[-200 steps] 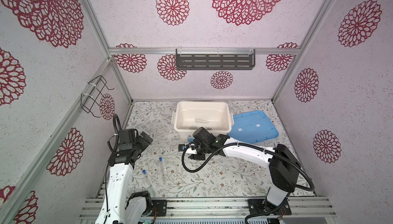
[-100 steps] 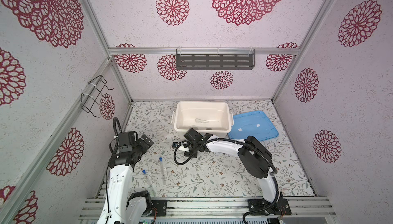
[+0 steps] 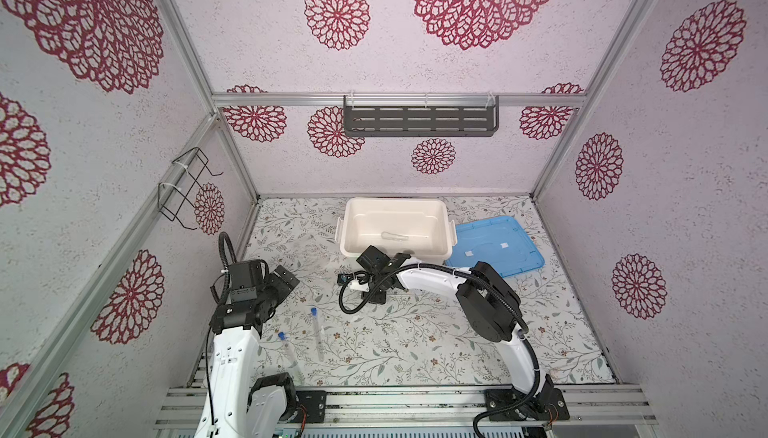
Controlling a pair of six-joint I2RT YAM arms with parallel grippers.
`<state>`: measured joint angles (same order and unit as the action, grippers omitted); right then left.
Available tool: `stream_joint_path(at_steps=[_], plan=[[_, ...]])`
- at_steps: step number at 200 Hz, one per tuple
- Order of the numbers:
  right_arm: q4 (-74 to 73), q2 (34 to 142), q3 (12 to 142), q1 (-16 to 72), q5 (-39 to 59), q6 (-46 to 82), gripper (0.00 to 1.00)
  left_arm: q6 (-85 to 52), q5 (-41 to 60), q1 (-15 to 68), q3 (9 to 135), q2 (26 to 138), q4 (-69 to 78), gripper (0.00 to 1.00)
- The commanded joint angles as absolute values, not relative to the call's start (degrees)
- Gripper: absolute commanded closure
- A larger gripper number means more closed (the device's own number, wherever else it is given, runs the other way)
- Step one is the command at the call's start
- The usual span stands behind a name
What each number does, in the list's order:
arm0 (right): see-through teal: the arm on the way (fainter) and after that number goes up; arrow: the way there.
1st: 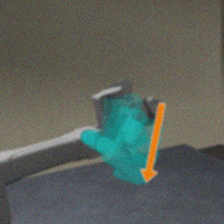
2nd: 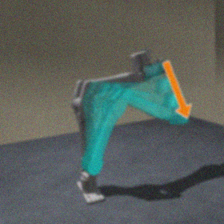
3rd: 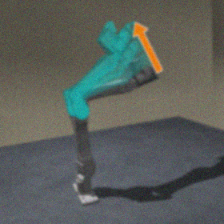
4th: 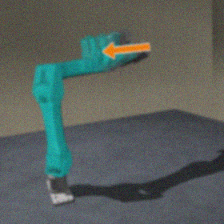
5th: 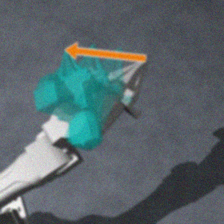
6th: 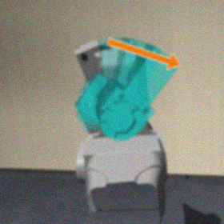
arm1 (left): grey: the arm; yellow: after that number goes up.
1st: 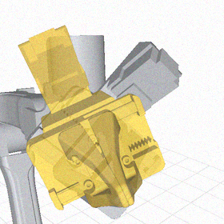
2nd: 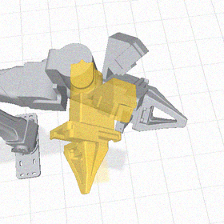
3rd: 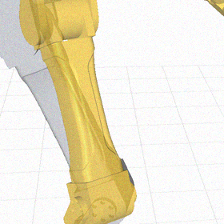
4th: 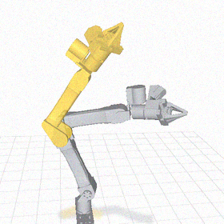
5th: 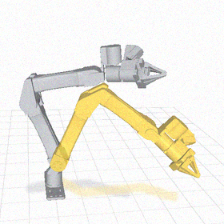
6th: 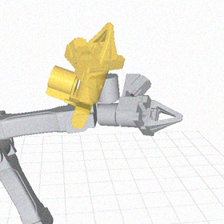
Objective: Organize the chemistry lab equipment
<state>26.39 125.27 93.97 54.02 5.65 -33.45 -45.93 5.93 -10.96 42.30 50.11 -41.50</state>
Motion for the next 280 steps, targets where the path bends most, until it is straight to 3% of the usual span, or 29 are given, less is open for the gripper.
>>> stream_joint_path(at_steps=[1, 50, 116, 188, 208, 280], plan=[[31.77, 125.54, 93.67, 53.80, 6.13, -33.01, 0.68, -47.08, 5.87, -11.53, 42.30, 49.69, -41.48, 0.03], [32.07, 121.69, 92.51, 54.17, 10.13, -31.02, 0.86, -47.19, 5.40, -11.61, 42.43, 48.90, -41.64, 0.03], [32.69, 110.00, 92.30, 54.70, 16.75, -27.61, 0.87, -46.50, 4.52, -11.78, 42.13, 48.42, -41.43, 0.03], [24.84, 100.09, 101.60, 49.39, 11.95, -26.13, 0.86, -46.87, 5.80, -11.82, 41.58, 49.37, -42.38, 0.03], [24.14, 101.28, 103.74, 46.43, 6.95, -29.45, 0.86, -47.80, 6.33, -11.86, 39.74, 48.70, -41.61, 0.03], [26.09, 115.64, 112.50, 39.49, 3.62, -43.10, 0.84, -48.70, 7.05, -11.87, 41.14, 48.36, -43.79, 0.03]])
